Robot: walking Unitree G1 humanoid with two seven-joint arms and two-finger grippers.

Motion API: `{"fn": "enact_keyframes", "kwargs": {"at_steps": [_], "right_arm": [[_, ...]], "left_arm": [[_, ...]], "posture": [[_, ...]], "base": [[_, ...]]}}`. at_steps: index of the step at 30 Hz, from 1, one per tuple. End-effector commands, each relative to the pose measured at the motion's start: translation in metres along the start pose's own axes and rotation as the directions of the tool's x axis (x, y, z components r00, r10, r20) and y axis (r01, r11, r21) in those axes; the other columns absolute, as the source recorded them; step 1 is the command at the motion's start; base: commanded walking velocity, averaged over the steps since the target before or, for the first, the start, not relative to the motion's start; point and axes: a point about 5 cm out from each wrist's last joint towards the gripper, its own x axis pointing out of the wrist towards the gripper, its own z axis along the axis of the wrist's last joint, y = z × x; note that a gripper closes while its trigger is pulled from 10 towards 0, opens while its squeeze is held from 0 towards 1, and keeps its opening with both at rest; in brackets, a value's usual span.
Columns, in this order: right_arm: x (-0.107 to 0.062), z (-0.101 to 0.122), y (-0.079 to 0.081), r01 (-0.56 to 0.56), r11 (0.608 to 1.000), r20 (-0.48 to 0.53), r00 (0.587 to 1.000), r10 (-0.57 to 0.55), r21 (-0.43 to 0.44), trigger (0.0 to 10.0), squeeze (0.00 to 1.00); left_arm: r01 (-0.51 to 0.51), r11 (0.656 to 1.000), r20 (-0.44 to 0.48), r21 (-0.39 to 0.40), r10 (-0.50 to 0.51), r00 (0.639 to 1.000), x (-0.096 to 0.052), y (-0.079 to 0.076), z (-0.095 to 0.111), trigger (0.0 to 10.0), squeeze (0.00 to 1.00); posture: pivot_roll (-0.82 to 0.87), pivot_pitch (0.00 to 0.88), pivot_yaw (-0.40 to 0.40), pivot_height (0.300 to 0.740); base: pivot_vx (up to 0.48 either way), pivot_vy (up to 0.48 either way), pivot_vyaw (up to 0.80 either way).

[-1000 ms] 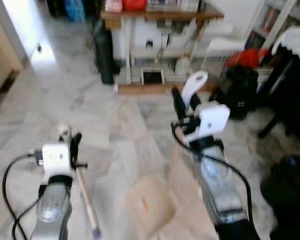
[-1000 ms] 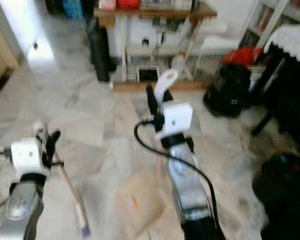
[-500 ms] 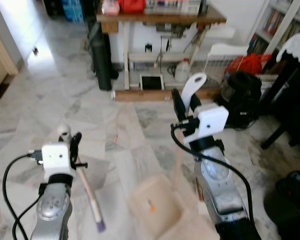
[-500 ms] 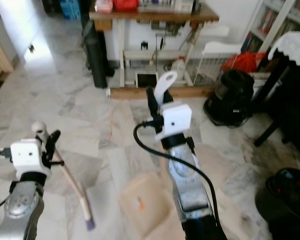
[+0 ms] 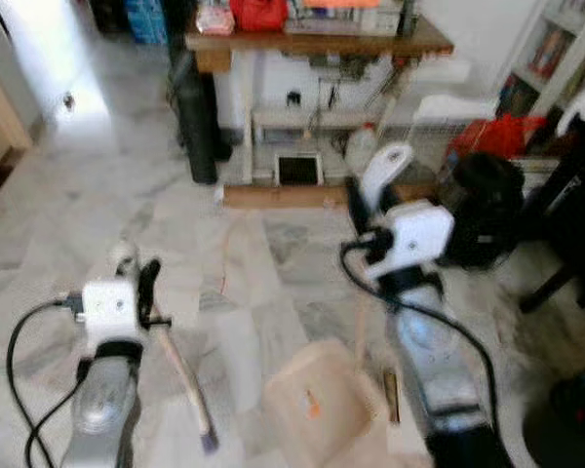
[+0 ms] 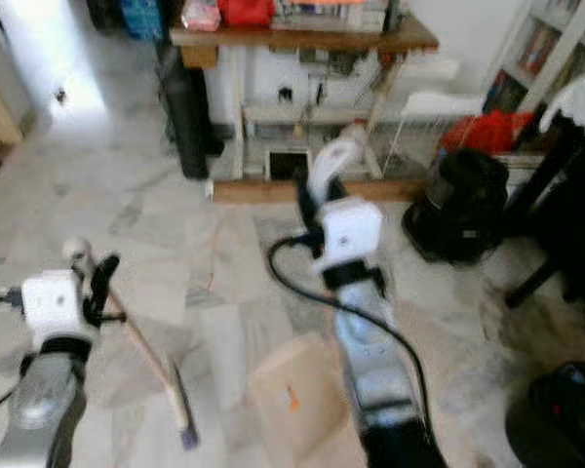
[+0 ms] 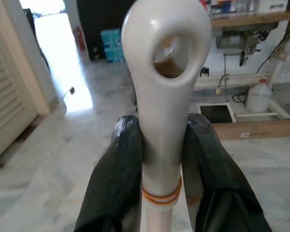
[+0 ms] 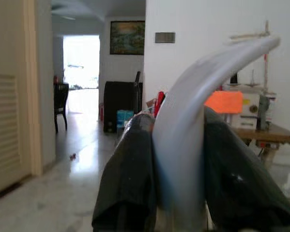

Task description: Sweep floor

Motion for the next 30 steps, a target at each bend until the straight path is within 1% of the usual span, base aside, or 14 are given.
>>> {"fn": "enact_keyframes", "kwargs": {"at_steps": [1, 8, 13, 17, 30], "right_arm": [[0.000, 0.006, -0.007, 0.017, 1.000, 0.029, 0.999, -0.016, -0.025, 10.0, 0.00], [0.000, 0.005, -0.008, 0.019, 0.999, 0.024, 1.000, -0.019, -0.028, 10.0, 0.00], [-0.001, 0.002, -0.013, 0.042, 0.998, 0.012, 0.999, -0.041, -0.036, 10.0, 0.00], [-0.002, 0.001, -0.019, 0.069, 0.997, 0.002, 0.998, -0.069, -0.030, 10.0, 0.00], [-0.002, 0.001, -0.019, 0.068, 0.997, 0.001, 0.998, -0.068, -0.030, 10.0, 0.00]], "left_arm": [[0.002, 1.000, 0.036, 0.004, -0.002, 0.999, 0.001, -0.001, 0.007, 10.0, 0.00], [0.008, 1.000, 0.025, 0.001, -0.008, 1.000, 0.001, -0.001, 0.005, 10.0, 0.00], [0.010, 1.000, 0.020, 0.004, -0.010, 1.000, 0.001, -0.001, 0.005, 10.0, 0.00], [0.011, 1.000, 0.014, 0.021, -0.011, 1.000, 0.001, -0.001, 0.004, 10.0, 0.00], [0.008, 1.000, 0.015, 0.024, -0.008, 1.000, 0.001, -0.001, 0.004, 10.0, 0.00]], "posture": [[0.00, 0.085, -0.010, 0.740], [0.00, 0.089, -0.011, 0.740], [0.00, 0.090, -0.012, 0.740], [0.00, 0.090, -0.010, 0.740], [0.00, 0.087, -0.012, 0.740]], "base": [[0.368, 0.000, 0.00], [0.046, 0.000, 0.00], [0.000, 0.000, 0.00], [0.000, 0.000, 0.00], [0.000, -0.393, 0.00]]}}
